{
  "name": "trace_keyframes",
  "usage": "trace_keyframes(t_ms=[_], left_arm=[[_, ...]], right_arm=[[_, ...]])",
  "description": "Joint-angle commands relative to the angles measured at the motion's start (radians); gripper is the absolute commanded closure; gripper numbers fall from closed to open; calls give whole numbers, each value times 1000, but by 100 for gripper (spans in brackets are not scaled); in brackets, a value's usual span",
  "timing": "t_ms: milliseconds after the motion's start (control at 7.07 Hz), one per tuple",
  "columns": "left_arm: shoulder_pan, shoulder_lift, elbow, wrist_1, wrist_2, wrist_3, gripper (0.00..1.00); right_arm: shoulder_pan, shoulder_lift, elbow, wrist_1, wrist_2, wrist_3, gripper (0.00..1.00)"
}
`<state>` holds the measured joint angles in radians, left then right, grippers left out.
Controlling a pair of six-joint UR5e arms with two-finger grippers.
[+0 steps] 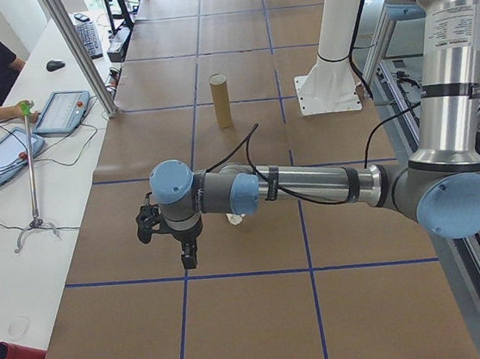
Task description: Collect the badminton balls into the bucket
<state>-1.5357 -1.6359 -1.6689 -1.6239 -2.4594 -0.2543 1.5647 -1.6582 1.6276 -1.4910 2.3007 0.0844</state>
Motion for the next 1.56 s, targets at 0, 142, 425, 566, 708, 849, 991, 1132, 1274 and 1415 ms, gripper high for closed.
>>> trace_keyframes(t_ms=[0,142,425,566,708,849,991,1132,1274,1415], left_arm=[[52,14,-25,-191,-53,-137,0],[64,15,-15,-250,-53,-129,0],[141,12,-21,-298,-46,-182,0],[160,21,-20,-398,-41,-364,0],[205,87,-15,-600,-27,-566,0],[239,146,-2,-790,24,-764,0],[265,221,20,-956,28,-895,0],[266,275,76,-1104,27,-948,0],[267,284,142,-1234,28,-1036,0],[285,285,190,-1330,54,-1115,0]], right_arm=[[0,0,0,0,0,0,0],[0,0,-2,0,0,0,0],[0,0,0,0,0,0,0],[0,0,-2,0,0,0,0],[0,0,0,0,0,0,0],[0,0,-2,0,0,0,0],[0,0,-2,0,0,0,0],[0,0,-2,0,0,0,0],[0,0,-2,0,0,0,0],[0,0,-2,0,0,0,0]])
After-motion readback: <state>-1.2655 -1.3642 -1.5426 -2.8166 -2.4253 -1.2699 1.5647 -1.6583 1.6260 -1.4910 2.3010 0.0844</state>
